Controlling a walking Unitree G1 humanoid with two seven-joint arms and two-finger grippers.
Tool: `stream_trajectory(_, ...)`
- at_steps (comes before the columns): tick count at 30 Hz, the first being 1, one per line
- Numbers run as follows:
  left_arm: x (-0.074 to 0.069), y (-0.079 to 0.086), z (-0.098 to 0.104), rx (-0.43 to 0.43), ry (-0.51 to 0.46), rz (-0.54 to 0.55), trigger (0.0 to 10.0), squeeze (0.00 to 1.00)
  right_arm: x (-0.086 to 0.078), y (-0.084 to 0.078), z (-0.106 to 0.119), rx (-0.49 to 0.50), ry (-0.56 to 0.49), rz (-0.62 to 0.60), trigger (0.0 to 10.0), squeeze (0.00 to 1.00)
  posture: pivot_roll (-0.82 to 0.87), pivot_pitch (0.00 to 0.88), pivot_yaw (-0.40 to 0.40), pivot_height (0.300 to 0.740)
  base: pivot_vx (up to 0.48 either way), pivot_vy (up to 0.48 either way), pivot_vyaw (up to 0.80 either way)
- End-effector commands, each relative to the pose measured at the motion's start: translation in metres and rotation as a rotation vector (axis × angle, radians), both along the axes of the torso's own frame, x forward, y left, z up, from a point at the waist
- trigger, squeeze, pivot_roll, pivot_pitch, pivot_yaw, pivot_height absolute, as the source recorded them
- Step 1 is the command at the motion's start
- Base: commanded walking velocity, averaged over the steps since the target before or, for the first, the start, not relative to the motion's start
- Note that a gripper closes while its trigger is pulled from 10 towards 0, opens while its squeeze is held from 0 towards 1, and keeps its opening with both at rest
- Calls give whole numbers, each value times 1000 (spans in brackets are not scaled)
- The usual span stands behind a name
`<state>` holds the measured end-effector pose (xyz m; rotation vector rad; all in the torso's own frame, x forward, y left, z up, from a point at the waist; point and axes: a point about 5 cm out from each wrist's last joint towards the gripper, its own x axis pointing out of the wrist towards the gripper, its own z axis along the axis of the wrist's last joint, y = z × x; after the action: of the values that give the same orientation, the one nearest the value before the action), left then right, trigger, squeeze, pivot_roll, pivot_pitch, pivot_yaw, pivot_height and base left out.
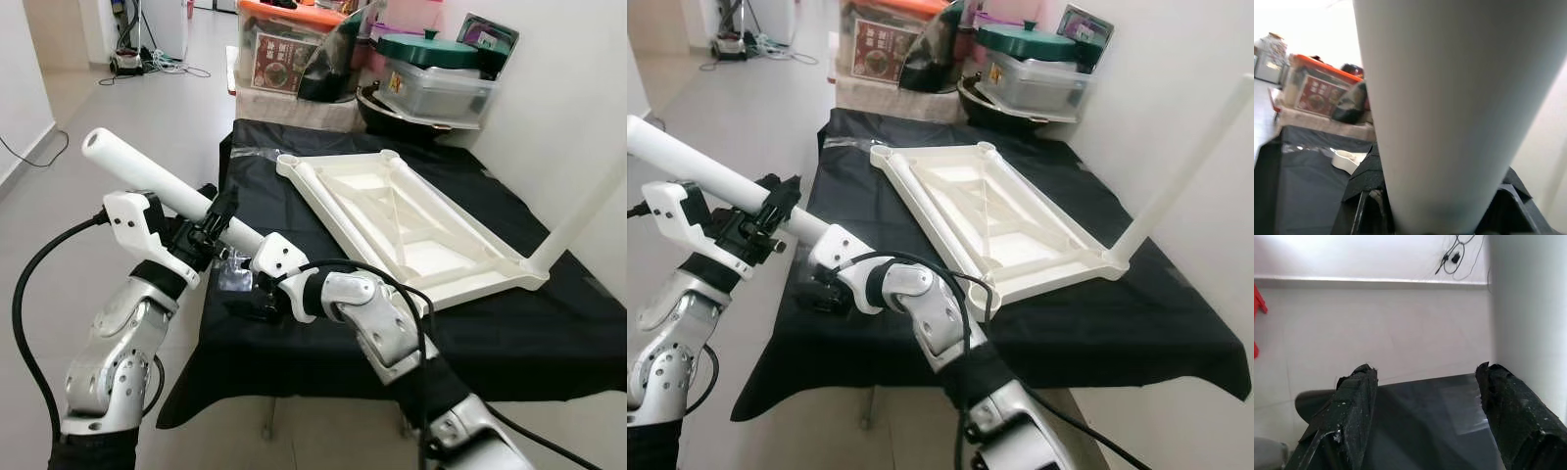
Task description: Building children table
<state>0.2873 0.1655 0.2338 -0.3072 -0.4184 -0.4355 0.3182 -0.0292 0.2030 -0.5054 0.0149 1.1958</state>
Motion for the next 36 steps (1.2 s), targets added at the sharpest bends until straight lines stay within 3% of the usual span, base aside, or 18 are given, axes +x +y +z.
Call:
stream_trajectory(1, 1, -3, -14, 14, 67, -2, 0, 0, -2, -11, 10, -12, -25, 31, 10000, 0, 119, 0, -178, 740, 0, 0, 0)
stream_trajectory(2, 1, -3, -14, 14, 67, -2, 0, 0, -2, -11, 10, -12, -25, 31, 10000, 0, 119, 0, -178, 740, 0, 0, 0)
stream_trajectory(4, 2, 0, -12, 7, 61, 22, 0, 0, -3, -38, 4, -105, -20, 28, 10000, 0, 115, 0, -176, 740, 0, 0, 0)
stream_trajectory(5, 2, 0, -12, 7, 61, 22, 0, 0, -3, -38, 4, -105, -20, 28, 10000, 0, 115, 0, -176, 740, 0, 0, 0)
stream_trajectory(6, 3, 2, -8, 0, 49, 30, 0, 0, 0, -54, -5, -137, -8, -55, 10000, 0, 108, 0, -166, 740, 0, 0, 0)
stream_trajectory(11, 3, 3, -6, -5, 44, 29, 0, 0, 5, -59, -7, -115, -18, -137, 10000, 0, 106, 0, -163, 740, 0, 0, 0)
stream_trajectory(15, 2, 4, -6, -7, 43, 24, 0, 0, 11, -58, -6, -96, -35, -195, 10000, 0, 102, 0, -155, 740, 0, 0, 0)
stream_trajectory(16, 2, 3, -4, -11, 39, 13, 0, 0, 20, -54, -2, -56, -70, -276, 10000, 0, 102, 0, -155, 740, 0, 0, 0)
stream_trajectory(18, 2, 3, -4, -11, 39, 13, 0, 0, 20, -54, -2, -56, -70, -276, 10000, 0, 102, 0, -155, 740, 0, 0, 0)
stream_trajectory(21, -2, 0, -1, -42, 33, -17, 0, 0, 36, -39, 21, 94, -149, -446, 10000, 0, 119, 0, -162, 740, 0, 0, 0)
stream_trajectory(36, -4, 0, 0, -97, 42, -42, 0, 0, 36, -30, 18, 115, -139, -468, 10000, 0, 123, 0, -163, 740, 0, 0, 0)
